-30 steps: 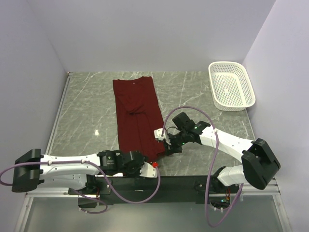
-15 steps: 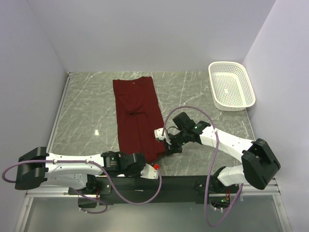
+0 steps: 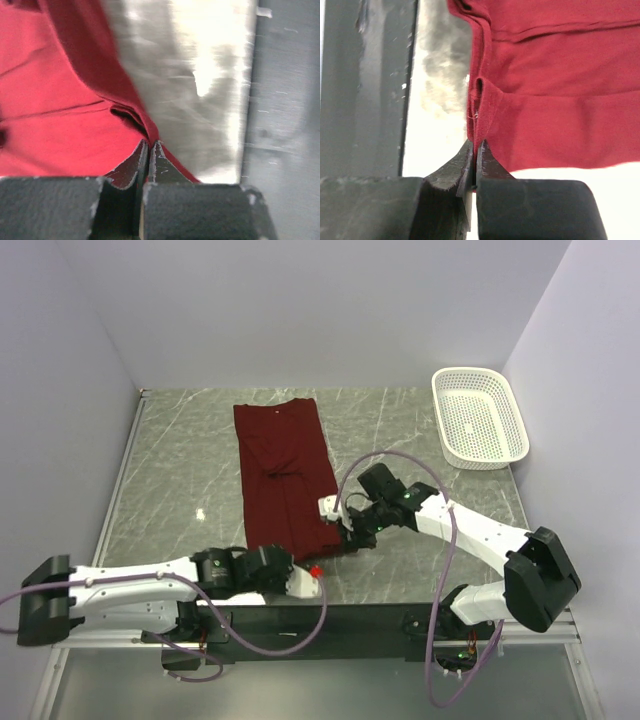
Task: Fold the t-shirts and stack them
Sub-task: Fold the tshirt
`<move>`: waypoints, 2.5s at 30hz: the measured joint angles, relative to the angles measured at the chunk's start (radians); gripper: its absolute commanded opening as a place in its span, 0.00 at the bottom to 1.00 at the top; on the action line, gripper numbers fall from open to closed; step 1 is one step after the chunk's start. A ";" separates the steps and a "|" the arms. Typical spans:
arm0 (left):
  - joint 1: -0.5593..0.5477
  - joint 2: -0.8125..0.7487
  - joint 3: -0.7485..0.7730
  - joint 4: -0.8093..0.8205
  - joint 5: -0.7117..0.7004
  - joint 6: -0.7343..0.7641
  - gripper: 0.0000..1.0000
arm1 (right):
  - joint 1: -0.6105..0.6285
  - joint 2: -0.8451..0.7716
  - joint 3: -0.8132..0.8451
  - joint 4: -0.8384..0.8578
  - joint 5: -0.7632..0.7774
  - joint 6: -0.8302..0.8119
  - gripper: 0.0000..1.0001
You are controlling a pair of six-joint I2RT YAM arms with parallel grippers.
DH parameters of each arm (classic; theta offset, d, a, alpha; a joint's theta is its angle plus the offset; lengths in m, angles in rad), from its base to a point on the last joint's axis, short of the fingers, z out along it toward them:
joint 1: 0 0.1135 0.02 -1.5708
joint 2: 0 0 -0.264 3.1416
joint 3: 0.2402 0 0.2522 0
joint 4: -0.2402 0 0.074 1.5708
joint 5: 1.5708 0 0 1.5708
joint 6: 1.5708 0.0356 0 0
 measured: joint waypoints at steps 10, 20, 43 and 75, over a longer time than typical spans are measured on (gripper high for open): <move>0.534 -0.061 0.025 0.137 0.233 0.146 0.00 | -0.082 0.174 0.335 -0.061 0.060 0.037 0.00; 0.925 0.289 0.302 0.326 0.438 0.296 0.00 | -0.151 0.553 0.819 -0.066 0.212 0.164 0.00; 1.022 0.680 0.568 0.455 0.505 0.343 0.00 | -0.189 0.818 1.111 -0.024 0.435 0.262 0.00; 1.031 0.756 0.615 0.517 0.404 0.257 0.69 | -0.189 0.977 1.260 0.028 0.558 0.343 0.71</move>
